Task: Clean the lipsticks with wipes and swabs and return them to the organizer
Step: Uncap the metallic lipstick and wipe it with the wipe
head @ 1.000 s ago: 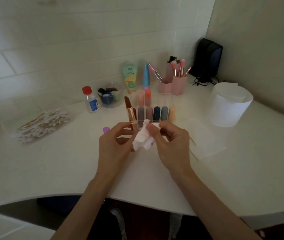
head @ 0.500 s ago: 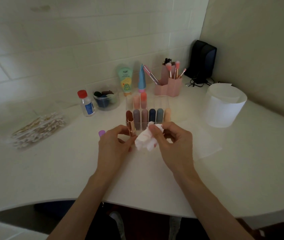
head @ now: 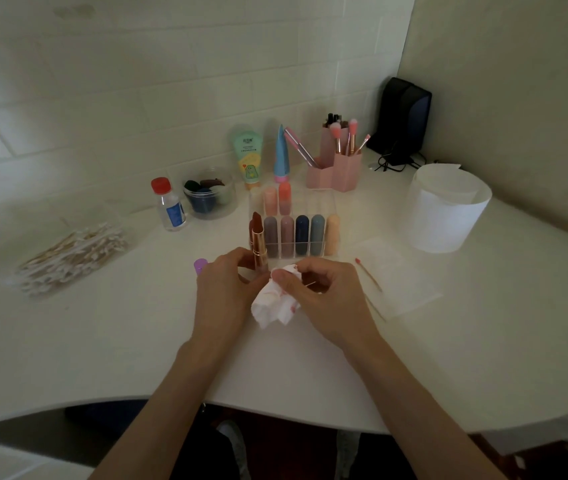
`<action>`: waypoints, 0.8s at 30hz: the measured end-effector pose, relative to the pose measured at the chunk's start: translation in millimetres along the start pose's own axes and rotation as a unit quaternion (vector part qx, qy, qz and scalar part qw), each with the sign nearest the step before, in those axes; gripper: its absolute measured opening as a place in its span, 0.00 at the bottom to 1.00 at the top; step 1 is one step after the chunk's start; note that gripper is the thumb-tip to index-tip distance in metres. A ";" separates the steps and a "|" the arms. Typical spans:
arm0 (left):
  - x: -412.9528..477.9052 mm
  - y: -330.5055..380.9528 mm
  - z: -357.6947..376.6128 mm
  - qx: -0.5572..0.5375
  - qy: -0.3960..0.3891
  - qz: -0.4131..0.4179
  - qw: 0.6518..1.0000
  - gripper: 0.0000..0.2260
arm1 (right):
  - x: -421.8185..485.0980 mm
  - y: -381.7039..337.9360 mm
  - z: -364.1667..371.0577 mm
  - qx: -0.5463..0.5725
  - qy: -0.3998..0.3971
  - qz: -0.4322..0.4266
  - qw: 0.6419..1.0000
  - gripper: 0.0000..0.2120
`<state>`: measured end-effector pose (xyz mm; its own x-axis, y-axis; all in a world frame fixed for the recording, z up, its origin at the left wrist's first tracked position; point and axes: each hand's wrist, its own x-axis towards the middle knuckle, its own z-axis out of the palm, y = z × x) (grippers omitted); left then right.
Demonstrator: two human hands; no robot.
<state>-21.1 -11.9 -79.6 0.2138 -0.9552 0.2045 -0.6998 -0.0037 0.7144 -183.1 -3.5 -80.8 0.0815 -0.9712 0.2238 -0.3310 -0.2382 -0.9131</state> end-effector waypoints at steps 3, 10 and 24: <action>1.1 0.1 0.5 0.010 0.000 -0.006 1.000 0.11 | -0.1 -0.9 1.7 -0.013 -0.016 0.000 1.000 0.13; 1.5 -1.2 1.2 0.033 0.013 -0.002 0.999 0.15 | 4.0 -1.6 4.5 0.020 -0.080 0.031 0.996 0.13; -15.5 -13.4 -57.4 0.066 0.145 0.100 0.982 0.13 | -2.9 -2.5 1.9 0.038 -0.095 0.011 0.995 0.08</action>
<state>24.1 20.0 -53.9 0.2347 -0.8163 0.5278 -0.8256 0.1192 0.5515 -180.6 -0.1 -79.8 0.2543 -0.9568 0.1413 -0.2639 -0.2092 -0.9416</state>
